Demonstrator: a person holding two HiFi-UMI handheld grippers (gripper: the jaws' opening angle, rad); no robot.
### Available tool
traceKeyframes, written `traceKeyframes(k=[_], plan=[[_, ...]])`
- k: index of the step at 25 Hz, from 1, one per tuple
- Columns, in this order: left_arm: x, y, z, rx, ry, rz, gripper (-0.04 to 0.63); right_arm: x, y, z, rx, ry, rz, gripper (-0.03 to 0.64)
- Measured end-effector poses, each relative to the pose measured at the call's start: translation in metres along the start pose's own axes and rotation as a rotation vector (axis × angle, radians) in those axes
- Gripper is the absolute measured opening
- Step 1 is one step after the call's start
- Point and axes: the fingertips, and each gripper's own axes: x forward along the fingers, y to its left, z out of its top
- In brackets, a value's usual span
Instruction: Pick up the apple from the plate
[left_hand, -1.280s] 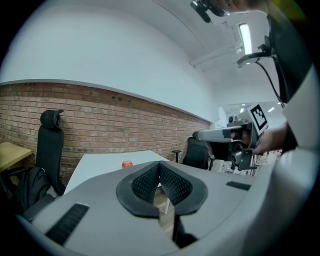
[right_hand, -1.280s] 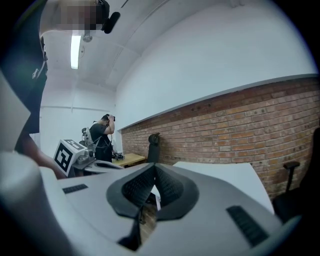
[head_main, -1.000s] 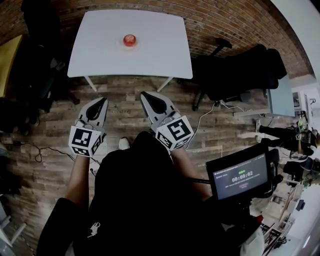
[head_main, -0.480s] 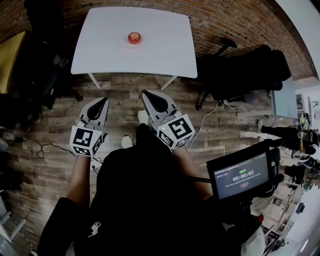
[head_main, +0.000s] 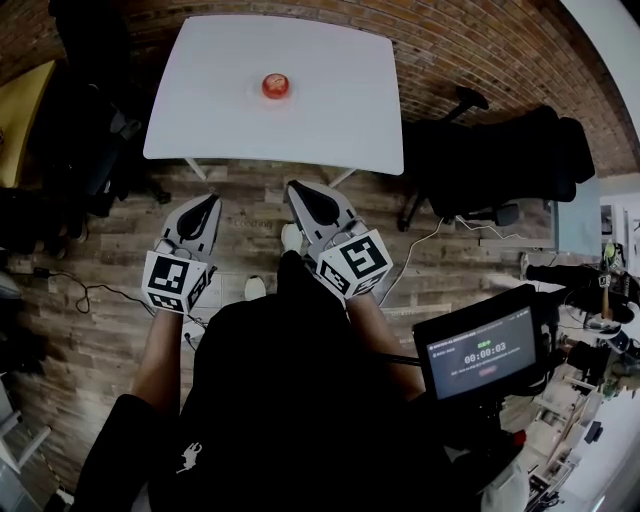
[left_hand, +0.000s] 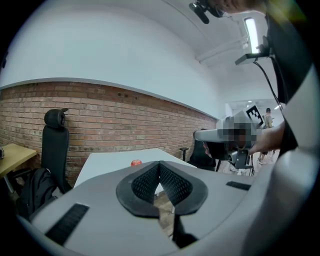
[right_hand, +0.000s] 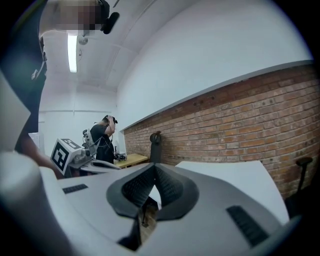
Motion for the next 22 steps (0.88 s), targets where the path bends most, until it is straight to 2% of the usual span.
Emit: traceKeyframes(k=[22], plan=[[0.108,0.046,0.037,-0.048,0.007,0.066,0.005,0.078,-0.108,0.027,0.005,0.022,0.110,0.003]])
